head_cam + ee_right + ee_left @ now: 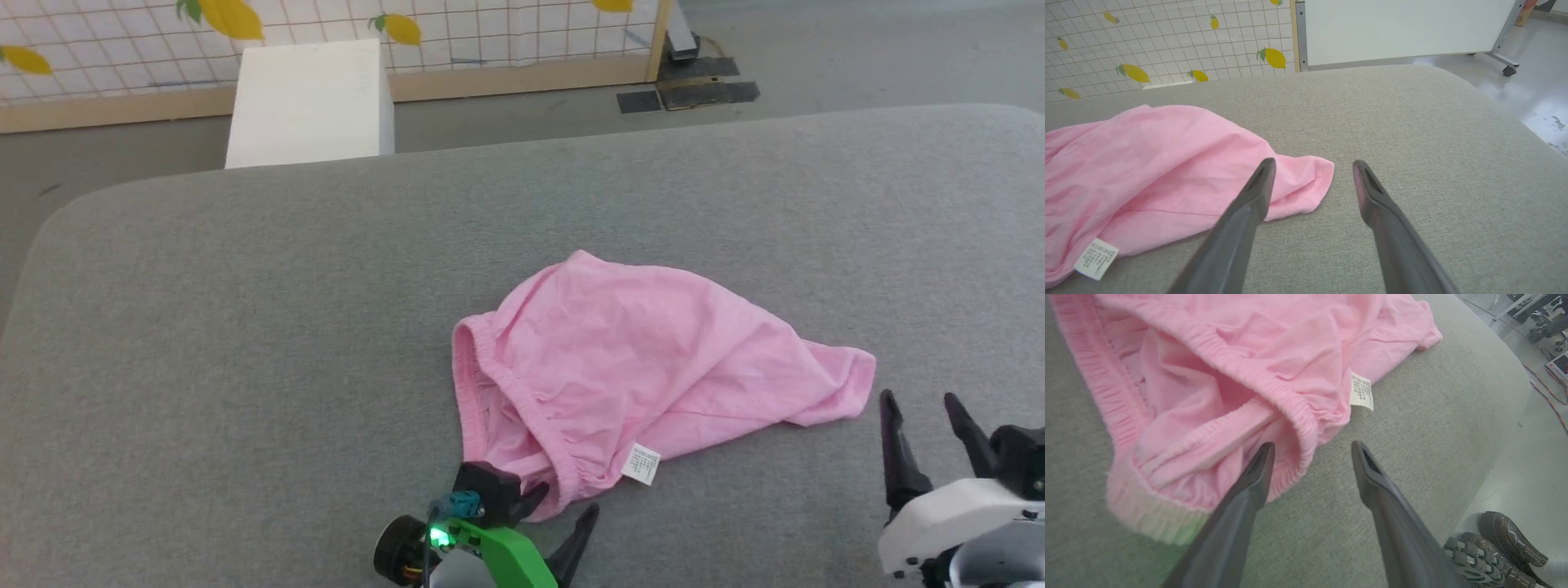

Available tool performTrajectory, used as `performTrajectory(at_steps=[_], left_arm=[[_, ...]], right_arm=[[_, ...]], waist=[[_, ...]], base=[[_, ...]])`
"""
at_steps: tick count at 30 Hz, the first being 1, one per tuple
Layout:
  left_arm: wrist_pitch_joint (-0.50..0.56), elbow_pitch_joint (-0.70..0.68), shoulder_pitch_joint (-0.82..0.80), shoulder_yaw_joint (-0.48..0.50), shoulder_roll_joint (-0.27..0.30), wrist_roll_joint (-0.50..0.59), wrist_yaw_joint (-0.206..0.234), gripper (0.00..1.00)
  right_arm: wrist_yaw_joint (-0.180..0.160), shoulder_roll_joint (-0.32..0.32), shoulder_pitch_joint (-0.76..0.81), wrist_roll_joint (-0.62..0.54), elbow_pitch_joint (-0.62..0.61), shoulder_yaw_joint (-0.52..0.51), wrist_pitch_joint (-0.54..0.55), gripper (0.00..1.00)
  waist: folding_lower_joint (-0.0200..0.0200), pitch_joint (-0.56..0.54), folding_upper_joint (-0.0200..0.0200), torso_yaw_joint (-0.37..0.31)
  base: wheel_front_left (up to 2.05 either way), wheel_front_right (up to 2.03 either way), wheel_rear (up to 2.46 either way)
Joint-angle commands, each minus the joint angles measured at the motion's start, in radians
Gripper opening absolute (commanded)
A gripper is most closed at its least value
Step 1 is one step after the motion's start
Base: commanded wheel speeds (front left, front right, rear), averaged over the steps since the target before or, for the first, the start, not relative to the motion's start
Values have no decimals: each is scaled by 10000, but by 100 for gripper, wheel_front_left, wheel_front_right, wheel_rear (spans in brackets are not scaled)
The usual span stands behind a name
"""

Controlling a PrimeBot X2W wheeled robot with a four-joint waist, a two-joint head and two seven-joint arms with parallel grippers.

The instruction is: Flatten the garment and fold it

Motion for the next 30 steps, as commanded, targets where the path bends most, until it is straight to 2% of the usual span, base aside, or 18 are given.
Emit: performTrajectory(at_steps=[1,6,7,8,13,18,24,27,28,30], left_arm=[[90,63,-243,24,25,-163,4,100],[276,251,-537,-32,-66,-272,114,100],[254,253,-577,-40,-78,-296,112,35],[282,261,-606,-70,-93,-358,103,0],[163,132,-609,34,-47,-541,142,0],[-272,-331,-344,688,128,-896,518,0],[-830,-1121,-58,1446,324,-1279,870,0],[-1167,-1419,-36,1821,437,-1285,1145,0],[-1447,-1592,-57,2090,503,-1267,1356,0],[-1540,-1619,-87,2154,516,-1251,1424,0]], right_arm=[[-15,20,-30,109,10,120,-60,100],[-15,21,-186,276,174,352,-202,100],[-15,21,-203,295,215,376,-234,100],[-15,21,-214,330,268,400,-263,100],[-15,21,-230,370,482,340,-328,100],[-15,21,-305,333,611,129,-226,100],[-15,22,-508,398,942,114,535,100],[-15,22,-629,471,1058,208,962,100],[-15,22,-741,558,1157,351,1268,100],[-15,22,-818,591,1193,440,1364,100]], waist=[[0,12,-1,-169],[0,99,-1,-411],[0,107,-1,-432],[0,120,-1,-456],[0,186,-1,-435],[0,246,-1,-182],[0,333,-1,194],[0,377,-1,359],[0,434,-1,498],[0,479,-1,550]], base=[[0,0,0],[0,0,0],[0,0,0],[0,0,0],[0,0,0],[0,0,0],[0,0,0],[0,0,0],[0,0,0],[0,0,0]])
